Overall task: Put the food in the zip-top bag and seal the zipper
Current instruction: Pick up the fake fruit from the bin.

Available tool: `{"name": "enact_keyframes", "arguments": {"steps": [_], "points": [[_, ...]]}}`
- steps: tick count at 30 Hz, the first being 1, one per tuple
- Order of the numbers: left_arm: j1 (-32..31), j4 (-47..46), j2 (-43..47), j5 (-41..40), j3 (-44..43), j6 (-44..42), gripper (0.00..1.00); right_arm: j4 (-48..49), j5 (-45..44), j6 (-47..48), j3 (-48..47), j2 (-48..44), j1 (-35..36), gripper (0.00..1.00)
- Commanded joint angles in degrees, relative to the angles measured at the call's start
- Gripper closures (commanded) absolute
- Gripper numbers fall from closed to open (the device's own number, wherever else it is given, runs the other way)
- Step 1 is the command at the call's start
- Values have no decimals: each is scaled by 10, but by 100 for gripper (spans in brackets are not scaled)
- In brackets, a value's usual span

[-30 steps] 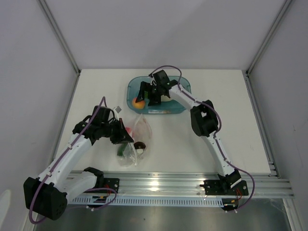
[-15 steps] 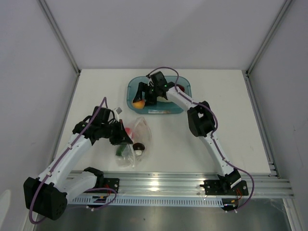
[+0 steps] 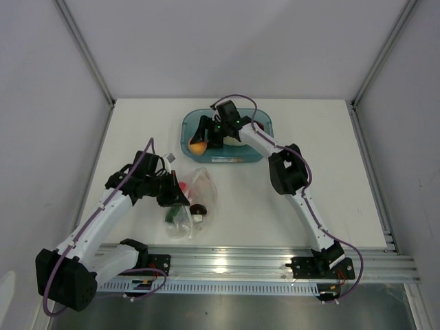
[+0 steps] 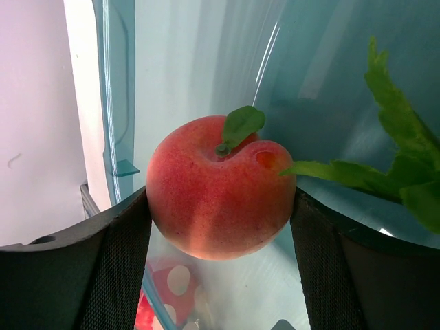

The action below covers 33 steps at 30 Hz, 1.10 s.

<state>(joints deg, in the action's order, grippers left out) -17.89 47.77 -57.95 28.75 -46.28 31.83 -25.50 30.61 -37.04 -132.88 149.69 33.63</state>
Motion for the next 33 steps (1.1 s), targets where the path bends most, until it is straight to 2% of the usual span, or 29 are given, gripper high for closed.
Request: {"name": "enact_keyframes", "arguments": {"steps": [1, 2, 5, 16, 24, 33], "points": [[9, -8, -8, 14, -18, -13, 100, 17, 14, -2, -30, -19, -7, 89], [12, -12, -8, 18, -14, -12, 99, 16, 16, -1, -30, -30, -8, 95], [17, -26, -12, 37, -7, -2, 99, 9, 18, 9, -30, -49, -12, 100], [20, -43, -9, 54, -1, 24, 99, -59, 12, 88, 8, -184, -21, 100], [21, -61, 4, 68, 15, 51, 99, -91, -18, 155, 148, -322, -16, 100], [21, -95, 21, 66, 31, 66, 99, -81, -82, 192, 357, -528, -6, 100]]}}
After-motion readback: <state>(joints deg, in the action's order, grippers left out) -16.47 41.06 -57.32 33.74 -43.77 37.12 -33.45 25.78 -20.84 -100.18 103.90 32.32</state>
